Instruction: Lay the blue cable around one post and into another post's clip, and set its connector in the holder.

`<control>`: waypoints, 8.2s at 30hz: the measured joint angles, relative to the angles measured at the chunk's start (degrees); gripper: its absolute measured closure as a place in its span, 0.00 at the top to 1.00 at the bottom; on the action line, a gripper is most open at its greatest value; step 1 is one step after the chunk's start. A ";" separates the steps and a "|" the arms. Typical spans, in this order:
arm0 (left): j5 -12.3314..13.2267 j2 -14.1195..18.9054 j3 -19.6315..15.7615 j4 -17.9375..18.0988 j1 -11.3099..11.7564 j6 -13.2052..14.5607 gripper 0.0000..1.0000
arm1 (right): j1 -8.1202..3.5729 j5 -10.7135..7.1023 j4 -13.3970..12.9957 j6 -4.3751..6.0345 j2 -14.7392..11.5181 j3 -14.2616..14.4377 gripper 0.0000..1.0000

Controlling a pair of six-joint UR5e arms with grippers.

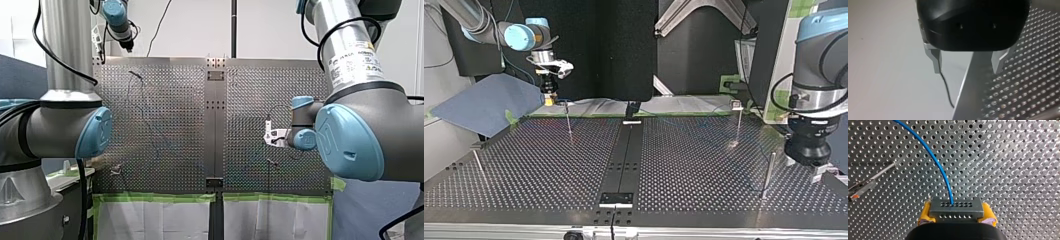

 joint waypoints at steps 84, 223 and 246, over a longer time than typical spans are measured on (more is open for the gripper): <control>-0.86 0.58 -3.53 -16.47 -3.03 3.39 1.00 | 0.74 0.98 0.78 -0.26 0.00 0.00 0.00; -8.25 -62.49 -3.21 50.94 -43.99 -5.89 1.00 | 0.85 4.31 1.93 -1.32 -0.05 0.09 0.00; -8.46 -73.84 0.79 62.31 -44.47 -6.32 1.00 | 0.83 4.31 1.90 -1.31 0.00 0.09 0.00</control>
